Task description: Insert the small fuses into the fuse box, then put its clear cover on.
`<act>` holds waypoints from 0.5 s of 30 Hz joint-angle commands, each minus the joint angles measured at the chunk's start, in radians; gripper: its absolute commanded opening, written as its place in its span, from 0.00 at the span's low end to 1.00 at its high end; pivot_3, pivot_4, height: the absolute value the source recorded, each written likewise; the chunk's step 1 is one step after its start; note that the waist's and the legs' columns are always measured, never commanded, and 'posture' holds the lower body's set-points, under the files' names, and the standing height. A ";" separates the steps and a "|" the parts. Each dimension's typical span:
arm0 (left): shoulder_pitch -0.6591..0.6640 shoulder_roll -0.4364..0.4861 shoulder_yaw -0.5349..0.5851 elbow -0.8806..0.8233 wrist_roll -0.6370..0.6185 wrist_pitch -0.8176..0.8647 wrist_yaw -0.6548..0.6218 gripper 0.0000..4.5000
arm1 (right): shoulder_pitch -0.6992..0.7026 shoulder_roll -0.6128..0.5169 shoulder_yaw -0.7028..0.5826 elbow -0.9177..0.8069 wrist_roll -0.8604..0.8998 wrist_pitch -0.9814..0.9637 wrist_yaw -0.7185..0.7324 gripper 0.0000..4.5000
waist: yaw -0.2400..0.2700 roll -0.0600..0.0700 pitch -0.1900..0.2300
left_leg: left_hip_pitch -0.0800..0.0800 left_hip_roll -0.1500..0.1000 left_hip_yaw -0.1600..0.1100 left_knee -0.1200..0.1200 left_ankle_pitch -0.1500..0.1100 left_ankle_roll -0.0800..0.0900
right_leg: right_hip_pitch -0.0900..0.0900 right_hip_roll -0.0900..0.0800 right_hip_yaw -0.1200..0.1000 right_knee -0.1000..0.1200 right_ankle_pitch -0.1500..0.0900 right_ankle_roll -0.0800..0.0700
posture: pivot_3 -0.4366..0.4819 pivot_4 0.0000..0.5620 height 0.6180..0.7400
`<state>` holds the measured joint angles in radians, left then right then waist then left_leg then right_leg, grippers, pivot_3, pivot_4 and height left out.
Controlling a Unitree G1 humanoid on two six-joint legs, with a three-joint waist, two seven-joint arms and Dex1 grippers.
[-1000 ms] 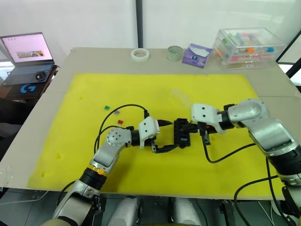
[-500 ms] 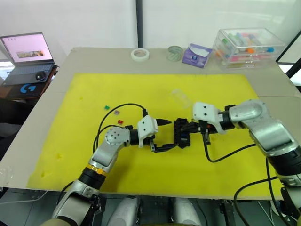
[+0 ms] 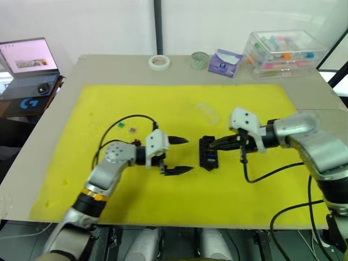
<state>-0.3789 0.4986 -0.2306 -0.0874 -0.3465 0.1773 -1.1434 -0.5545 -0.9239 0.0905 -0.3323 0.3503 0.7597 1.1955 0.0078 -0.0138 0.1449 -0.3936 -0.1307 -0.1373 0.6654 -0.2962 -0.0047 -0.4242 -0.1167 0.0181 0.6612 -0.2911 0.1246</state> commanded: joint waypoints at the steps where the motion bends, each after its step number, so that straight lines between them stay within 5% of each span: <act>1: 0.045 0.097 0.099 -0.072 -0.069 0.044 -0.044 1.00 | 0.057 -0.013 -0.095 -0.042 0.029 -0.039 -0.034 0.00 | 0.002 0.000 0.000 | 0.000 0.000 0.000 0.000 0.000 0.000 | 0.000 0.000 0.000 0.000 0.000 0.000 | 0.48 0.27 1.00; 3: 0.058 0.145 0.163 -0.068 -0.091 0.056 -0.036 1.00 | 0.093 -0.019 -0.142 -0.058 0.040 -0.051 -0.054 0.00 | 0.007 0.000 0.000 | 0.000 0.000 0.000 0.001 0.000 0.000 | 0.001 0.000 0.000 0.000 0.000 0.000 | 0.48 0.27 1.00; 6: 0.047 0.232 0.324 0.000 -0.139 0.100 0.001 1.00 | 0.174 0.004 -0.270 -0.060 0.022 -0.134 -0.140 0.13 | 0.007 0.000 0.001 | 0.000 0.000 0.000 0.001 0.000 0.000 | 0.001 -0.001 0.000 0.000 0.000 0.000 | 0.48 0.27 1.00; 15: 0.006 0.365 0.546 0.397 -0.071 -0.036 0.070 1.00 | 0.440 0.038 -0.505 0.015 -0.027 -0.345 -0.261 0.84 | 0.003 0.001 0.001 | 0.001 0.000 0.001 0.000 0.000 0.000 | 0.001 0.000 -0.001 0.001 0.000 0.000 | 0.48 0.27 1.00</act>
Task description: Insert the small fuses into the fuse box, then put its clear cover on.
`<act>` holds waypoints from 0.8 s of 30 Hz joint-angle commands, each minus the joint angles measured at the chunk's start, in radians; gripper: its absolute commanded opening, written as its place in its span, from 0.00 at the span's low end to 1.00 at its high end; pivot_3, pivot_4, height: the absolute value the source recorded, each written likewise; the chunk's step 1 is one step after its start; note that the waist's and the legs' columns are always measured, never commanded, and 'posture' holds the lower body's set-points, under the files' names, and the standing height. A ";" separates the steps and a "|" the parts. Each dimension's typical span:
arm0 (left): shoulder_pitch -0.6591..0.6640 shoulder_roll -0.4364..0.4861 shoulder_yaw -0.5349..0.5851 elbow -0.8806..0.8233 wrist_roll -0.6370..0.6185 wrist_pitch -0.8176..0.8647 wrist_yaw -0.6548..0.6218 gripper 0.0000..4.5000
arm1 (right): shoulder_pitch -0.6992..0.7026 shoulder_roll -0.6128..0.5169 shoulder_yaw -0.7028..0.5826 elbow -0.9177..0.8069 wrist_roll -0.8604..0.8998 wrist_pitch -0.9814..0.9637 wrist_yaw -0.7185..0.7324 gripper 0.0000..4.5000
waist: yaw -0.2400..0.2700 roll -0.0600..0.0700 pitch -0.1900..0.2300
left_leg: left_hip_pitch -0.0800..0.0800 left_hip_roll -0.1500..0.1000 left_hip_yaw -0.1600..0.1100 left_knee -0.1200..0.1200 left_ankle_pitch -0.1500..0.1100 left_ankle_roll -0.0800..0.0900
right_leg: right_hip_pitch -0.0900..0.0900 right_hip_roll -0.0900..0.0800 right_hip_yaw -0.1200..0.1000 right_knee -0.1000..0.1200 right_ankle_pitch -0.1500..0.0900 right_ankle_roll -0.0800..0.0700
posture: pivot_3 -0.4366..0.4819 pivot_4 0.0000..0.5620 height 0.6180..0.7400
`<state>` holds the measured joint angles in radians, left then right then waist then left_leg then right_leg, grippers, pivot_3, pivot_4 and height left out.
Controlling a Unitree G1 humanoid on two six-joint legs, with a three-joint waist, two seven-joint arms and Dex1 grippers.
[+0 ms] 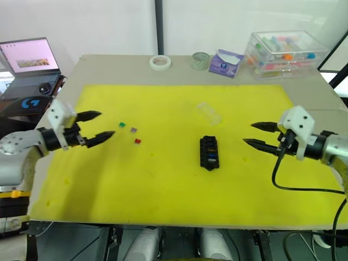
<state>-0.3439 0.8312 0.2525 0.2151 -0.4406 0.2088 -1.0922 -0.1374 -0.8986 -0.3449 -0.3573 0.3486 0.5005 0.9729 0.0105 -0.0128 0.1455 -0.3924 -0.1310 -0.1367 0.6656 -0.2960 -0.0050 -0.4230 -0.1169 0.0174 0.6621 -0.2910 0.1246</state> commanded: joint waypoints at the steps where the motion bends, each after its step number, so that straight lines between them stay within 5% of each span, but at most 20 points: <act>1: -0.042 0.040 0.070 0.146 0.036 -0.093 0.027 1.00 | 0.039 0.025 -0.082 0.070 -0.037 -0.119 -0.055 0.92 | 0.000 -0.001 0.000 | 0.000 0.000 0.000 0.000 0.000 0.000 | 0.000 0.000 0.000 0.000 0.000 0.000 | 0.48 0.27 1.00; 2: -0.056 0.046 0.074 0.199 0.047 -0.121 0.032 1.00 | 0.058 0.031 -0.087 0.097 -0.051 -0.153 -0.065 1.00 | 0.001 -0.001 0.000 | 0.000 0.000 0.000 0.000 0.000 0.000 | 0.000 0.000 0.000 0.000 0.000 0.000 | 0.48 0.27 1.00; 10: -0.143 0.075 0.065 0.418 0.102 -0.246 0.034 1.00 | 0.090 0.064 -0.121 0.187 -0.050 -0.258 -0.120 1.00 | -0.003 -0.001 0.000 | 0.000 0.000 0.000 0.000 0.000 0.000 | 0.000 0.000 0.000 0.001 0.000 0.000 | 0.48 0.27 1.00; 24: -0.144 0.072 0.042 0.347 0.104 -0.107 0.030 1.00 | 0.081 0.036 -0.085 0.169 -0.010 -0.224 -0.121 1.00 | -0.007 0.000 0.000 | 0.000 0.000 0.000 0.000 0.000 0.000 | -0.001 0.000 0.000 0.001 0.000 0.000 | 0.48 0.27 1.00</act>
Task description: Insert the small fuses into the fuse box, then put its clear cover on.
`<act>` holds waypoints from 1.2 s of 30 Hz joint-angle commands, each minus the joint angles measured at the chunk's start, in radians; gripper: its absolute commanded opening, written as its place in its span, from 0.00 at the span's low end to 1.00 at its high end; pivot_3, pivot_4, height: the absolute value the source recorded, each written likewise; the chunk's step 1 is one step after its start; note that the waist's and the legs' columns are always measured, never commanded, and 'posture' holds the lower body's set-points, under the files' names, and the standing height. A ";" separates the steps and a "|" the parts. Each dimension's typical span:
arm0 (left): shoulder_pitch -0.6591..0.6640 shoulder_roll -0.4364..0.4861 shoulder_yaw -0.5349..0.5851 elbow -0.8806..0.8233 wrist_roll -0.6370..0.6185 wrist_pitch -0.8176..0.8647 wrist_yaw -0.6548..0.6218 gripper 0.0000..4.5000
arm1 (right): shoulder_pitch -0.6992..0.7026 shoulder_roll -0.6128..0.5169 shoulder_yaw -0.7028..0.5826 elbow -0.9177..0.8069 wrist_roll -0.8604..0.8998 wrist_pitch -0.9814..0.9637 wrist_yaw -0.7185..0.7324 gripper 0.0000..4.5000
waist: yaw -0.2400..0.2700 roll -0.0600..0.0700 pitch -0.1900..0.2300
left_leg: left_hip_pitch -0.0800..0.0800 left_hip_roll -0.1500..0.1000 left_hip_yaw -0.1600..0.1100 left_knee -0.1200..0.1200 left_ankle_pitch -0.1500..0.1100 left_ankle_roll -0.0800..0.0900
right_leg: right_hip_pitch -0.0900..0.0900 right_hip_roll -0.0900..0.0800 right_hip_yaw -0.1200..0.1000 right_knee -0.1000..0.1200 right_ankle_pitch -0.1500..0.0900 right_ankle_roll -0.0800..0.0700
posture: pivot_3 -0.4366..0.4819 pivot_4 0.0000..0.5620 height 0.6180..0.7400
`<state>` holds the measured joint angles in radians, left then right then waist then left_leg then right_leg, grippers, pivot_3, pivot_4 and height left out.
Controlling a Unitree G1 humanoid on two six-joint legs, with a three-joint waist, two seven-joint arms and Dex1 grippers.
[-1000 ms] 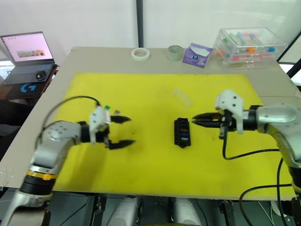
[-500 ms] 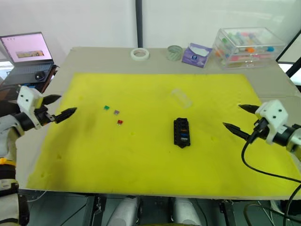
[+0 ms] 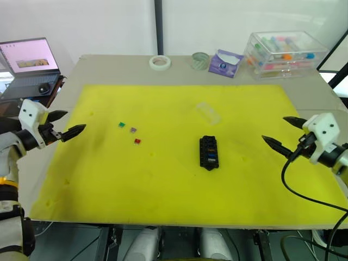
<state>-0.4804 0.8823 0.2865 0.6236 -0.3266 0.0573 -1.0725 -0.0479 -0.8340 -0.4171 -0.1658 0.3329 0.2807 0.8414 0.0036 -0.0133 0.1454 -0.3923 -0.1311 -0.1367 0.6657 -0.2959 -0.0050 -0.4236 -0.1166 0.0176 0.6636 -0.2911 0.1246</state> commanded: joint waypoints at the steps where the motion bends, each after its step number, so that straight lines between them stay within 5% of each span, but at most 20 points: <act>1: -0.008 0.019 0.015 -0.080 -0.022 0.086 0.021 1.00 | -0.011 -0.030 -0.010 -0.026 0.008 0.001 0.011 1.00 | 0.000 0.000 0.000 | 0.000 0.000 0.000 0.000 0.000 0.000 | 0.000 0.000 0.000 0.000 0.000 0.000 | 0.48 0.27 1.00; 10: -0.052 -0.036 0.214 -0.239 -0.201 0.558 0.372 1.00 | -0.242 -0.023 0.170 -0.170 0.101 0.131 0.046 1.00 | -0.025 0.000 0.000 | 0.000 0.001 0.000 0.000 0.000 0.000 | -0.002 0.001 0.001 0.002 0.000 0.000 | 0.48 0.27 1.00; 19: 0.056 0.003 0.293 -0.358 -0.388 1.033 0.420 1.00 | -0.538 0.140 0.434 -0.229 0.150 0.252 0.040 1.00 | -0.035 -0.002 0.000 | -0.001 0.000 -0.003 0.000 0.000 0.000 | -0.002 0.000 0.000 0.002 0.000 0.000 | 0.48 0.27 1.00; 24: -0.051 -0.099 0.515 -0.314 -0.644 1.332 0.491 1.00 | -0.595 0.198 0.532 -0.223 0.116 0.259 0.046 1.00 | -0.018 -0.002 -0.001 | -0.001 0.000 -0.004 0.001 0.000 0.000 | -0.002 0.000 -0.001 0.002 0.000 0.000 | 0.48 0.27 1.00; 36: -0.257 -0.178 0.465 0.034 -0.581 1.475 0.603 1.00 | -0.646 0.244 0.591 -0.186 0.072 0.247 0.055 1.00 | -0.024 -0.004 -0.002 | 0.000 -0.001 -0.003 0.002 0.000 0.000 | -0.002 -0.001 -0.001 0.003 0.000 0.000 | 0.48 0.27 1.00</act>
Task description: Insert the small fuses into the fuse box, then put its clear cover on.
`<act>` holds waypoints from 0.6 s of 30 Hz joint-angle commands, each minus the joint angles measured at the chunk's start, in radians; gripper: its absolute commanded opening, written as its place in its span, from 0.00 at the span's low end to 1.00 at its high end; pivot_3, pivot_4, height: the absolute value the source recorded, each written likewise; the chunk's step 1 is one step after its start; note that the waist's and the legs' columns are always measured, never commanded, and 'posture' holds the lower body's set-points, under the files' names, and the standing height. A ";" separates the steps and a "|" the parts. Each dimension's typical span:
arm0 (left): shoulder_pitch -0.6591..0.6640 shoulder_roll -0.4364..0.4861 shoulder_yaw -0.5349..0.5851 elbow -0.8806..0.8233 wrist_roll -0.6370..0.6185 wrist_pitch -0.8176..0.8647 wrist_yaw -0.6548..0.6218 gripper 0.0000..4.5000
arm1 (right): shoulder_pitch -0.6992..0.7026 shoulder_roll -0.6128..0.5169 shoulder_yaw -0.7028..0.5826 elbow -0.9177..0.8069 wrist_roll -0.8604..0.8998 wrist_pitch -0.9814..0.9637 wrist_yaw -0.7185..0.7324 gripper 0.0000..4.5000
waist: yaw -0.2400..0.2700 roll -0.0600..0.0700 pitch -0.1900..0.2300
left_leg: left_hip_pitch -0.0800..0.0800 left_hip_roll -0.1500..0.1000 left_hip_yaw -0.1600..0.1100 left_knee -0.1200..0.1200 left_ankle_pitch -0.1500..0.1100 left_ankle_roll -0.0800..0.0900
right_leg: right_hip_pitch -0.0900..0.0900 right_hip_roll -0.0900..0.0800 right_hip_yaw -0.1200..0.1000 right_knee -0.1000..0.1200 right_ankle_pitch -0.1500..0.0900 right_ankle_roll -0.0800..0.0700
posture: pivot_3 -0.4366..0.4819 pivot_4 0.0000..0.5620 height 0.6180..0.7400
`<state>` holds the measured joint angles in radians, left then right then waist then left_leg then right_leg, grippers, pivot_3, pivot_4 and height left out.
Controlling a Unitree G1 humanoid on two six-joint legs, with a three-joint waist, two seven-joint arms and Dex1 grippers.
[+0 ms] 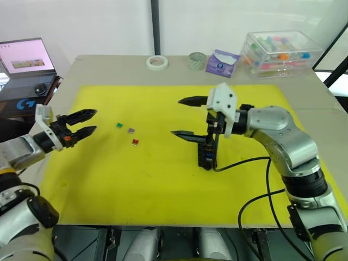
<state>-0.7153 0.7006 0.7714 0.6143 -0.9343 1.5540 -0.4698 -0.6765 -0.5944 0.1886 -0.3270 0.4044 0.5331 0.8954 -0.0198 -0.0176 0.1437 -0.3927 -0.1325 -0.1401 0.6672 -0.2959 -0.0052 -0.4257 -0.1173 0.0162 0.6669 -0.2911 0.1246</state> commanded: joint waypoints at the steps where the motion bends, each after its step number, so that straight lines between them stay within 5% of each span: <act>1: -0.038 0.002 -0.035 0.071 0.038 -0.031 -0.005 1.00 | -0.017 0.002 -0.016 -0.027 0.000 -0.002 0.002 1.00 | -0.002 0.000 0.000 | 0.000 0.000 0.000 0.000 0.000 0.000 | 0.000 0.000 0.000 0.000 0.000 0.000 | 0.48 0.27 1.00; 18: -0.187 -0.013 -0.246 0.384 0.224 -0.289 -0.215 1.00 | -0.030 0.006 -0.035 -0.054 0.023 0.062 -0.007 1.00 | 0.000 0.000 0.000 | 0.000 0.000 0.000 0.000 0.000 0.000 | -0.001 0.000 0.000 0.001 0.000 0.000 | 0.48 0.27 1.00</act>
<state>-0.8817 0.6830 0.5361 0.9889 -0.7260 1.2908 -0.6630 -0.6897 -0.5896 0.1811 -0.3488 0.4160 0.6028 0.8901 -0.0202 -0.0176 0.1436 -0.3928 -0.1329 -0.1398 0.6673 -0.2958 -0.0053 -0.4265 -0.1176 0.0162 0.6681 -0.2911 0.1246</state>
